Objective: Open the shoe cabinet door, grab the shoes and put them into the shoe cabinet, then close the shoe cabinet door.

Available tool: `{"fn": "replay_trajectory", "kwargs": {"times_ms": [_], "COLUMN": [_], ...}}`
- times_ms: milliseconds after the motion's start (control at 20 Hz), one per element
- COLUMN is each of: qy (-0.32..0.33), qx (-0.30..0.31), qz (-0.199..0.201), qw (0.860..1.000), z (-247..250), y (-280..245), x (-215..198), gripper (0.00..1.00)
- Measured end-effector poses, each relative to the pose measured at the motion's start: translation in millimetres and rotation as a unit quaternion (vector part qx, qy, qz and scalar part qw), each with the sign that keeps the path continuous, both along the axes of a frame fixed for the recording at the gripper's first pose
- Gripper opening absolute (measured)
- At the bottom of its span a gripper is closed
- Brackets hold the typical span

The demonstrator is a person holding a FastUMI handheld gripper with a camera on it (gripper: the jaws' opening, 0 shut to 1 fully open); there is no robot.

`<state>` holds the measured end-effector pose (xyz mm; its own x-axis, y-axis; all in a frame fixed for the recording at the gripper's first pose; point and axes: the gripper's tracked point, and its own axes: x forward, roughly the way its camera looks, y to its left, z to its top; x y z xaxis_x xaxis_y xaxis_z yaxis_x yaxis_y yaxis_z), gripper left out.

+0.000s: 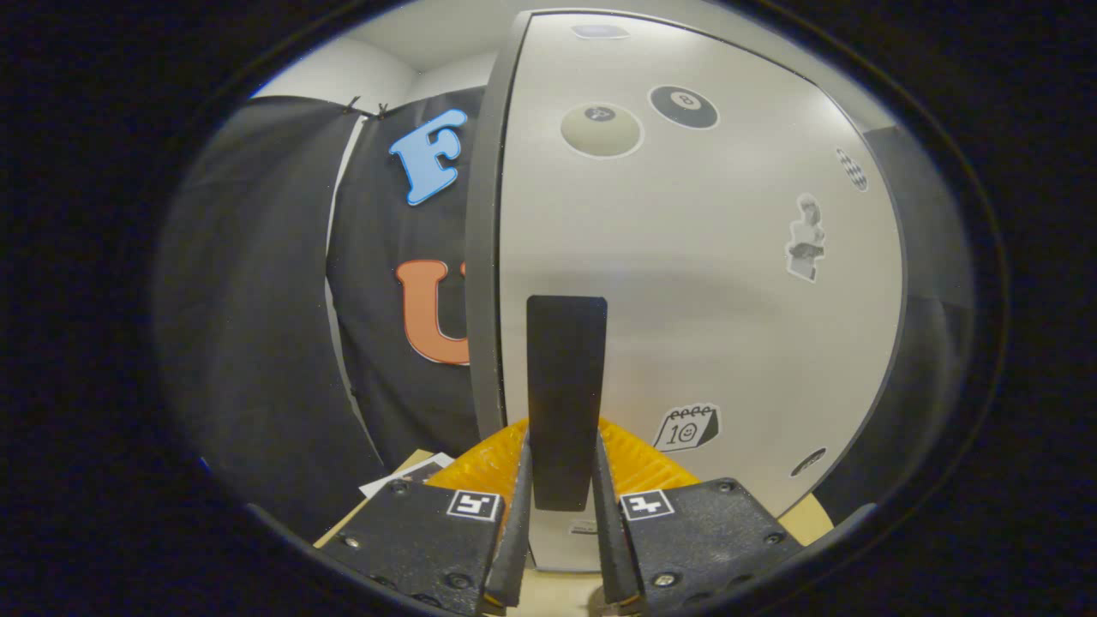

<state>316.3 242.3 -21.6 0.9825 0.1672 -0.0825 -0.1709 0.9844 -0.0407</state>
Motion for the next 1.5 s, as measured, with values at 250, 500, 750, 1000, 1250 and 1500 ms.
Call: {"fn": "replay_trajectory", "kwargs": {"times_ms": [250, 500, 750, 1000, 1250, 1500], "qy": [0.006, 0.014, 0.020, 0.019, 0.017, 0.020], "qx": [0.005, 0.010, 0.023, 0.030, 0.036, 0.034], "qz": [0.031, 0.053, 0.086, 0.097, 0.092, 0.094], "qw": [0.999, 0.998, 0.996, 0.995, 0.995, 0.995], "z": [-1, -2, -1, -3, 0, -3], "y": [0, -2, -8, -22, -35, -44], "x": [-3, -24, -56, -69, -82, -86], "gripper": [0.35, 0.31, 0.27, 0.25, 0.25, 0.24]}}
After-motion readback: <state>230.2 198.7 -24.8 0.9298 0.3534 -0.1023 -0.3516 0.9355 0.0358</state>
